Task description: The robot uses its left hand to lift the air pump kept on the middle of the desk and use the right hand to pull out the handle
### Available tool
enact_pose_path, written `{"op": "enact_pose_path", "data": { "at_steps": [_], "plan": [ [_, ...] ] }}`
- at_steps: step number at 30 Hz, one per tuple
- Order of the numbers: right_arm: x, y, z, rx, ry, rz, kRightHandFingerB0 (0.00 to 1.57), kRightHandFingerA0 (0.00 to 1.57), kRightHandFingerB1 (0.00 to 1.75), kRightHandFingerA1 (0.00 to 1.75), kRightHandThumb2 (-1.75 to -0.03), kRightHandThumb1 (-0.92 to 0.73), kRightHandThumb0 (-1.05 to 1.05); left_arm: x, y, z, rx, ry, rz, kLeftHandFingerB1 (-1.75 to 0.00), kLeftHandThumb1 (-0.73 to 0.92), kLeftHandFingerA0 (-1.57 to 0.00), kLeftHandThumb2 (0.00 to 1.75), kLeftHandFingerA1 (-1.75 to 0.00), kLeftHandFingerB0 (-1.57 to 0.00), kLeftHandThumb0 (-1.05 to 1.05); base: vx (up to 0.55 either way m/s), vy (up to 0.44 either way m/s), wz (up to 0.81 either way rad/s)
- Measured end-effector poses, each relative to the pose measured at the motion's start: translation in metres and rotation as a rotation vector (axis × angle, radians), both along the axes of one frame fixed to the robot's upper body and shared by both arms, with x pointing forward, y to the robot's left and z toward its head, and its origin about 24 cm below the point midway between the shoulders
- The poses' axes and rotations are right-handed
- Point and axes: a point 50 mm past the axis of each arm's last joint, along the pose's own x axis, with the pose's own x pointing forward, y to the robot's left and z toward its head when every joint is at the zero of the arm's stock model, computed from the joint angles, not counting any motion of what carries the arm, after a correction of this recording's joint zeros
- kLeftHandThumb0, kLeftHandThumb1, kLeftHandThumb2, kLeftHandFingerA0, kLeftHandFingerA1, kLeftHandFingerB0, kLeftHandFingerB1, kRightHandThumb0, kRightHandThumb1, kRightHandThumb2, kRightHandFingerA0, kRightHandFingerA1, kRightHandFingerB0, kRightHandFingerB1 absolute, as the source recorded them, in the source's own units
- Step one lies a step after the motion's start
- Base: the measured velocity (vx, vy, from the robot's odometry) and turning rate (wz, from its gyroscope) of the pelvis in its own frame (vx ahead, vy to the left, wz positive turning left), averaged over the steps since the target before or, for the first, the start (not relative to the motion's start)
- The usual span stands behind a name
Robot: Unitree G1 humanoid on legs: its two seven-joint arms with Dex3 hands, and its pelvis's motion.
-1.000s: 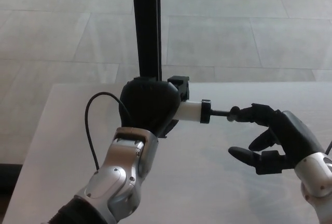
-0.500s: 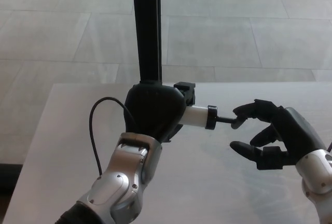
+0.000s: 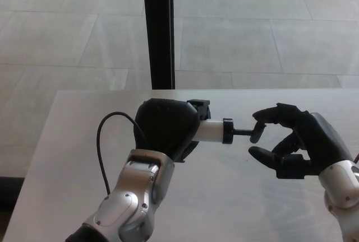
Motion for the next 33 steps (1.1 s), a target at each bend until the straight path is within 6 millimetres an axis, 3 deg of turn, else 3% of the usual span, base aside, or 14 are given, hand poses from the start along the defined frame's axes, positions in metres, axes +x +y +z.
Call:
{"op": "enact_pose_path", "data": {
  "at_steps": [2,3,4,6,12,13,14,17,18,19,20,21,28,33],
  "plan": [
    [0.000,0.001,-0.001,0.005,-0.006,0.003,0.58,0.87,0.46,0.84,-0.59,-0.65,-0.42,0.000,-0.002,0.002,-0.019,0.006,-0.001,-1.15,0.69,-0.88,0.73,-1.75,-0.73,-0.28,0.00,0.000,0.00],
    [0.000,0.001,-0.002,0.008,-0.009,0.006,0.65,1.00,0.49,1.01,-0.61,-0.71,-0.37,0.000,-0.003,0.004,-0.030,0.008,-0.002,-1.07,0.61,-1.16,0.84,-1.66,-0.79,-0.27,0.00,0.000,0.00],
    [0.000,0.001,-0.002,0.012,-0.015,0.008,0.68,1.06,0.52,1.07,-0.61,-0.70,-0.33,0.000,-0.003,0.005,-0.039,0.008,-0.003,-1.09,0.64,-0.93,0.89,-1.75,-0.78,-0.26,0.00,0.000,0.00],
    [0.001,0.002,-0.003,0.022,-0.027,0.010,0.68,1.09,0.52,1.16,-0.61,-0.71,-0.31,0.001,-0.005,0.006,-0.057,0.010,-0.001,-0.90,0.62,-0.95,0.98,-1.69,-0.81,-0.24,0.00,0.000,0.00],
    [0.001,0.003,-0.003,0.046,-0.058,0.023,0.70,1.12,0.54,1.27,-0.64,-0.67,-0.29,0.001,-0.008,0.008,-0.089,0.016,-0.002,-1.08,0.61,-0.93,0.99,-1.75,-0.78,-0.22,0.00,0.000,0.00],
    [0.001,0.003,-0.003,0.048,-0.059,0.025,0.76,1.12,0.58,1.30,-0.65,-0.66,-0.28,0.001,-0.008,0.009,-0.096,0.018,-0.002,-0.94,0.54,-1.20,1.10,-1.33,-0.81,-0.28,0.00,0.000,0.00],
    [0.001,0.002,-0.004,0.049,-0.062,0.029,0.80,1.10,0.59,1.37,-0.66,-0.66,-0.27,0.002,-0.008,0.009,-0.109,0.021,-0.002,-0.95,0.67,-0.94,0.82,-1.70,-0.79,-0.30,0.00,0.000,0.00],
    [0.001,0.003,-0.005,0.050,-0.071,0.037,0.82,1.06,0.61,1.45,-0.67,-0.68,-0.28,0.002,-0.009,0.010,-0.116,0.023,-0.004,-1.01,0.71,-0.93,0.68,-1.70,-0.79,-0.34,0.00,0.000,0.00],
    [0.001,0.002,-0.005,0.051,-0.074,0.038,0.91,1.03,0.71,1.54,-0.72,-0.67,-0.26,0.002,-0.009,0.011,-0.116,0.024,-0.004,-0.94,0.47,-1.23,0.93,-1.37,-0.81,-0.39,0.00,0.000,0.00],
    [0.002,0.002,-0.006,0.050,-0.077,0.039,0.94,1.01,0.81,1.57,-0.79,-0.66,-0.24,0.002,-0.009,0.011,-0.117,0.025,-0.005,-0.89,0.66,-0.90,0.65,-1.71,-0.79,-0.37,0.00,0.000,0.00],
    [0.002,0.002,-0.006,0.050,-0.079,0.039,0.96,1.00,0.88,1.58,-0.80,-0.66,-0.21,0.002,-0.009,0.011,-0.114,0.027,-0.006,-0.94,0.47,-1.21,0.93,-1.36,-0.79,-0.40,0.00,0.000,0.00],
    [0.002,0.002,-0.007,0.050,-0.083,0.040,0.97,1.02,0.96,1.60,-0.87,-0.63,-0.20,0.003,-0.009,0.011,-0.112,0.031,-0.007,-1.10,0.66,-0.89,0.68,-1.73,-0.75,-0.30,0.00,0.000,0.00],
    [0.002,0.001,-0.007,0.055,-0.114,0.044,0.90,0.96,1.35,1.63,-0.91,-0.64,-0.18,0.002,-0.010,0.008,-0.097,0.043,-0.011,-0.94,0.56,-0.92,1.12,-1.73,-0.79,-0.20,0.00,0.000,0.00],
    [0.002,-0.001,-0.006,0.060,-0.126,0.035,0.79,0.91,1.52,1.68,-0.90,-0.66,-0.22,0.001,-0.010,0.006,-0.076,0.040,-0.017,-0.82,0.59,-0.95,1.07,-1.63,-0.78,-0.22,0.00,0.000,0.00]
  ]
}}
